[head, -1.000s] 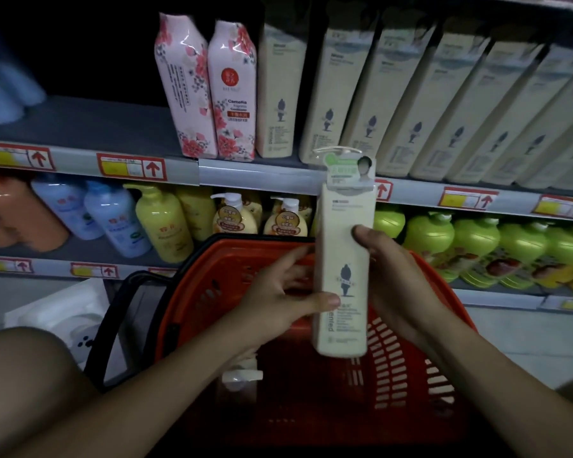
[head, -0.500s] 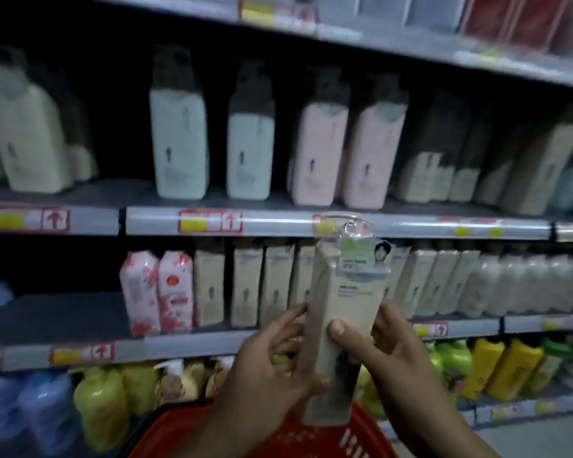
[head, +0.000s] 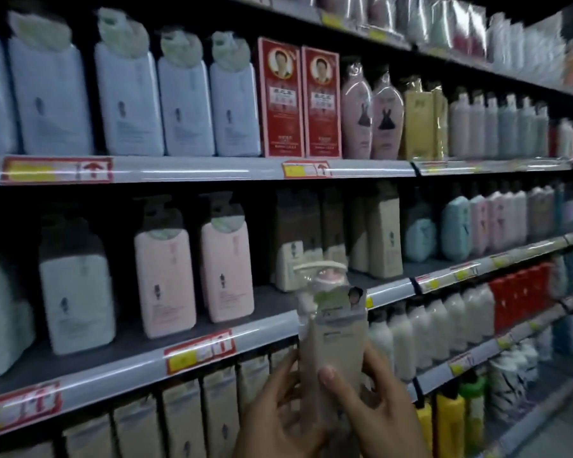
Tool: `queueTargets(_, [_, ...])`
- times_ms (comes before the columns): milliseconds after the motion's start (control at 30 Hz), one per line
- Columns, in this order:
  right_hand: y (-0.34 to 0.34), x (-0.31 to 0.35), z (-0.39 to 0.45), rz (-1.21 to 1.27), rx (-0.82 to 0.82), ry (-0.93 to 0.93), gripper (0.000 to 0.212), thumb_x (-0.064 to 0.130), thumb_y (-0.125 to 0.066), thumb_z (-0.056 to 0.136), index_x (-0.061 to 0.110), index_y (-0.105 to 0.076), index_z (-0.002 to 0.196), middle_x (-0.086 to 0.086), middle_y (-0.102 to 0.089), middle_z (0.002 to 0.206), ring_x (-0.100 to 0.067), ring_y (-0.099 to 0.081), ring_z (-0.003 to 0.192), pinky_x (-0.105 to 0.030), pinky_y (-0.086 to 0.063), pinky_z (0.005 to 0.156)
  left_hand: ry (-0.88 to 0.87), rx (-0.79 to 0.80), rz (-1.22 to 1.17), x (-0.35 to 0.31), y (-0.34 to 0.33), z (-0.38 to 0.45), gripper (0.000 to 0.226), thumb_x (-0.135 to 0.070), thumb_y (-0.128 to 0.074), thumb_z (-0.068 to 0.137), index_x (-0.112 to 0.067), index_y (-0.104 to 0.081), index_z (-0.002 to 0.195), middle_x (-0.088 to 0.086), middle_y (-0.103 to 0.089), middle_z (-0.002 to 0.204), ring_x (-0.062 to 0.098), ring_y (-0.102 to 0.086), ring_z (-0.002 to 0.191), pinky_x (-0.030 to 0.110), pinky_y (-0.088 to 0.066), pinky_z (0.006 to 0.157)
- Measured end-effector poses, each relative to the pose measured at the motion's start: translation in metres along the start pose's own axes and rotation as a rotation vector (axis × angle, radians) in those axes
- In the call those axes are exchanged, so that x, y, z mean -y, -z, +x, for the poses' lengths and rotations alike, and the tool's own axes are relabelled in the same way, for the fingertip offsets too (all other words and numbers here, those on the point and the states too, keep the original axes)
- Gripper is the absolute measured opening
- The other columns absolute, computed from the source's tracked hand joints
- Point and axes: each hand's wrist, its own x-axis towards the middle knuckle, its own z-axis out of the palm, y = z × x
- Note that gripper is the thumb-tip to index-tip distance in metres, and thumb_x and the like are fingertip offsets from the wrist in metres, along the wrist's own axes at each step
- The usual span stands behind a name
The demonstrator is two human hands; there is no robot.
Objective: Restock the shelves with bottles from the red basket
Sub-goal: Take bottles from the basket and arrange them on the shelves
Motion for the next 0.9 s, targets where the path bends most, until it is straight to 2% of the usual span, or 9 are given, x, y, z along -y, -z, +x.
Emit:
queueTargets(67, [0.007, 0.002, 0.041, 0.003, 0.049, 0.1, 0.059, 0.046, -0.079, 0.073, 0.025, -0.065, 0.126, 0.001, -0.063, 0.123, 0.002, -0.067, 0.103, -0.015, -0.054, 0.082, -0.137, -0.044, 0.071, -0.001, -0.015, 0.032, 0.075, -0.008, -0.077, 0.053, -0.06, -0.061, 0.105, -0.025, -0.074, 0.099, 0.011, -0.073, 0.095, 0.03, -0.059, 0.076])
queueTargets(133, [0.009, 0.006, 0.085, -0.091, 0.117, 0.222, 0.053, 0.049, -0.073, 0.084, 0.032, -0.06, 0.133, 0.007, -0.06, 0.127, -0.003, -0.061, 0.116, -0.026, -0.053, 0.092, -0.242, -0.103, 0.088, -0.008, -0.026, 0.069, 0.086, 0.004, -0.081, 0.065, -0.065, -0.056, 0.11, -0.022, -0.073, 0.105, 0.006, -0.073, 0.095, 0.028, -0.059, 0.076])
queueTargets(200, [0.007, 0.007, 0.128, -0.168, 0.21, 0.329, 0.061, 0.049, -0.067, 0.083, 0.032, -0.053, 0.141, 0.008, -0.055, 0.131, -0.007, -0.056, 0.126, -0.03, -0.048, 0.102, -0.339, -0.151, 0.093, -0.02, -0.035, 0.101, 0.083, 0.012, -0.075, 0.078, -0.051, -0.05, 0.126, -0.019, -0.072, 0.11, 0.005, -0.072, 0.099, 0.024, -0.059, 0.074])
queueTargets(333, [-0.001, 0.004, 0.201, -0.225, 0.332, 0.401, 0.068, 0.046, -0.069, 0.085, 0.032, -0.044, 0.147, 0.008, -0.049, 0.134, 0.003, -0.049, 0.127, -0.014, -0.041, 0.104, -0.465, -0.24, 0.164, -0.035, -0.044, 0.153, 0.072, 0.004, -0.071, 0.086, -0.034, -0.042, 0.14, -0.018, -0.068, 0.119, 0.0, -0.066, 0.11, 0.026, -0.057, 0.087])
queueTargets(467, [-0.011, -0.013, 0.245, -0.259, 0.372, 0.385, 0.061, 0.039, -0.07, 0.088, 0.046, -0.042, 0.142, 0.003, -0.05, 0.131, 0.001, -0.05, 0.123, -0.013, -0.038, 0.101, -0.394, -0.345, 0.252, -0.036, -0.048, 0.193, 0.064, -0.009, -0.071, 0.089, -0.035, -0.038, 0.138, -0.017, -0.068, 0.115, 0.005, -0.068, 0.107, 0.027, -0.057, 0.086])
queueTargets(567, [-0.019, -0.035, 0.262, -0.288, 0.353, 0.404, 0.069, 0.056, -0.064, 0.081, 0.045, -0.041, 0.145, 0.002, -0.05, 0.133, -0.011, -0.048, 0.129, -0.03, -0.039, 0.111, -0.344, -0.427, 0.377, -0.035, -0.051, 0.203, 0.058, -0.011, -0.068, 0.089, -0.03, -0.038, 0.134, -0.019, -0.064, 0.104, -0.003, -0.063, 0.087, 0.012, -0.047, 0.07])
queueTargets(667, [-0.03, -0.051, 0.272, -0.331, 0.365, 0.367, 0.074, 0.056, -0.062, 0.08, 0.043, -0.034, 0.148, -0.002, -0.049, 0.134, -0.018, -0.045, 0.129, -0.031, -0.035, 0.113, -0.272, -0.519, 0.505, -0.031, -0.051, 0.214, 0.048, -0.016, -0.066, 0.09, -0.022, -0.048, 0.134, 0.003, -0.069, 0.122, 0.022, -0.066, 0.108, 0.024, -0.045, 0.081])
queueTargets(800, [-0.044, -0.059, 0.279, -0.328, 0.285, 0.341, 0.069, 0.037, -0.071, 0.086, 0.028, -0.043, 0.149, -0.004, -0.051, 0.136, -0.024, -0.044, 0.127, -0.026, -0.034, 0.105, -0.251, -0.49, 0.612, -0.037, -0.053, 0.222, 0.041, -0.015, -0.068, 0.089, -0.02, -0.053, 0.127, -0.002, -0.068, 0.116, 0.016, -0.062, 0.108, 0.019, -0.036, 0.081])
queueTargets(900, [-0.041, -0.064, 0.285, -0.228, 0.135, 0.258, 0.069, 0.043, -0.07, 0.082, 0.021, -0.05, 0.144, -0.005, -0.058, 0.135, -0.021, -0.053, 0.124, -0.032, -0.043, 0.106, -0.22, -0.403, 0.666, -0.048, -0.058, 0.229, 0.044, -0.02, -0.066, 0.088, -0.028, -0.052, 0.13, -0.002, -0.069, 0.115, 0.015, -0.064, 0.1, 0.022, -0.041, 0.082])
